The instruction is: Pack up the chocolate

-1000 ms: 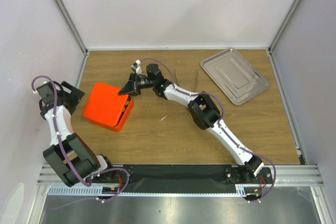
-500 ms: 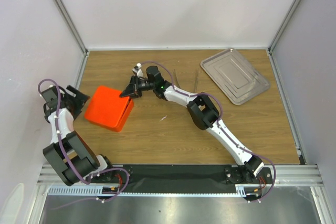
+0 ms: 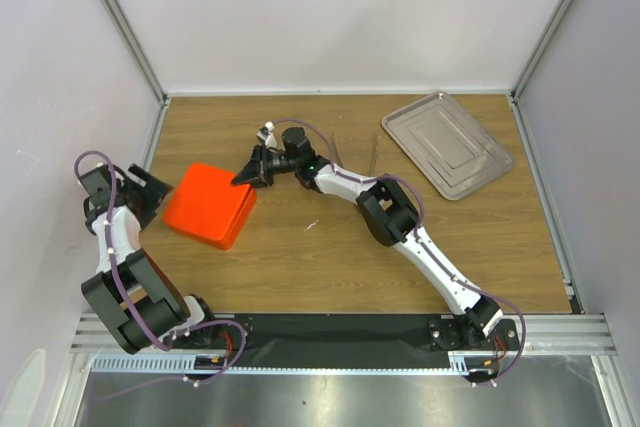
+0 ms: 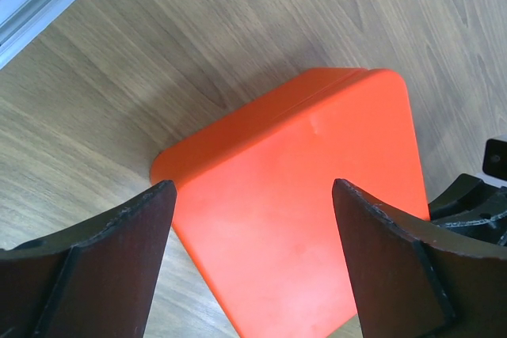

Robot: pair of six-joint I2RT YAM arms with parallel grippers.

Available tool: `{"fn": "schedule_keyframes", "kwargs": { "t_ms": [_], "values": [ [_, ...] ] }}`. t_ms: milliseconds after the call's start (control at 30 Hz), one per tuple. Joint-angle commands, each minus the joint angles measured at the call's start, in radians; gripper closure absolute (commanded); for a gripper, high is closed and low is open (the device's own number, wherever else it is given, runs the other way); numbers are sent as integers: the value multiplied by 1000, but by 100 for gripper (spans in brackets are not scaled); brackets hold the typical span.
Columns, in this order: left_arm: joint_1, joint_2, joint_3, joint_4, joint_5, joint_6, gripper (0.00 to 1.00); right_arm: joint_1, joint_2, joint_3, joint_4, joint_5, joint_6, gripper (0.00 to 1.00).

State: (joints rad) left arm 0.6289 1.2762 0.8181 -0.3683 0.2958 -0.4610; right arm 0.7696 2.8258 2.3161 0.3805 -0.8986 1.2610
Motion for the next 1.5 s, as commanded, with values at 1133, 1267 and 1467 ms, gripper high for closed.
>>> {"fn": "schedule_keyframes", "kwargs": {
  "t_ms": [1133, 1267, 1467],
  "values": [
    [-6, 97, 176, -41, -35, 62, 19, -79, -368, -278, -337, 332, -397, 54],
    [-76, 166, 256, -104, -98, 119, 20, -73, -423, -288, -488, 438, -463, 57],
    [-122, 251, 280, -93, -110, 156, 20, -33, -491, -345, -586, 565, -431, 49]
  ]
}}
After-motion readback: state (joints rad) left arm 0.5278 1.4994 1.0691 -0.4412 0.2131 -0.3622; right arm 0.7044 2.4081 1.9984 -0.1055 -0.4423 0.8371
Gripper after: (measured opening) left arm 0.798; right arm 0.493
